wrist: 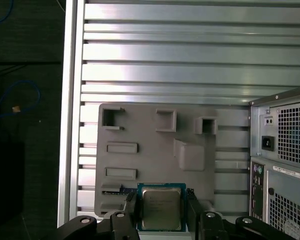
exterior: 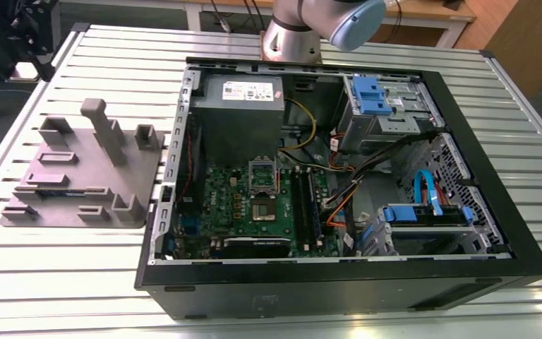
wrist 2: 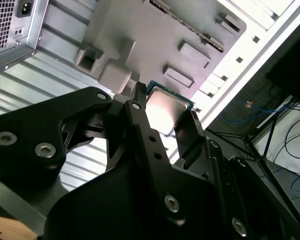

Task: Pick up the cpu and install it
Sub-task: 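Pick up the cpu and move it towards the insertion slot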

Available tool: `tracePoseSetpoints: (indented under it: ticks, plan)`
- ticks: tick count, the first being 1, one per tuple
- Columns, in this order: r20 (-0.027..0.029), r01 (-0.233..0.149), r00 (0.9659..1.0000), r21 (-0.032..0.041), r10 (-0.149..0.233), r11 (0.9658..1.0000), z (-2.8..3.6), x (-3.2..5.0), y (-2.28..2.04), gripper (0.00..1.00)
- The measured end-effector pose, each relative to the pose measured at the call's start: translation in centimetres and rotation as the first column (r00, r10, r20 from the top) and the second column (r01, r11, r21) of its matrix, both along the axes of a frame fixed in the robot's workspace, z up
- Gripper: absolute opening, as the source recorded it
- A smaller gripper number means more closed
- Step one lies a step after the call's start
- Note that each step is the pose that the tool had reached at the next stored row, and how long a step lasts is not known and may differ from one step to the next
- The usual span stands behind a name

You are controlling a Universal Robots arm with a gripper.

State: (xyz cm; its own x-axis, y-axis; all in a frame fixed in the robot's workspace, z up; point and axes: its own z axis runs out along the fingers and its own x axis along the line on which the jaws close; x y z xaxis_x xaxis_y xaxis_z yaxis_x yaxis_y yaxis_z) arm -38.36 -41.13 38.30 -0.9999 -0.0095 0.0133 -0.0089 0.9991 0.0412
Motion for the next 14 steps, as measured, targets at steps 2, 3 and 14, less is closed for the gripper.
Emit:
tracePoseSetpoints:
  ticks: [2,3,14]
  plan:
    - [-0.0005,0.000,1.0000,0.0000,0.000,1.0000,0.00,0.36,0.00,0.47]
    - [-0.0008,0.000,1.0000,0.0000,0.000,1.0000,0.00,0.58,0.00,0.47]
    - [-0.0064,0.005,1.0000,-0.0006,-0.005,1.0000,-0.01,2.13,-0.32,0.47]
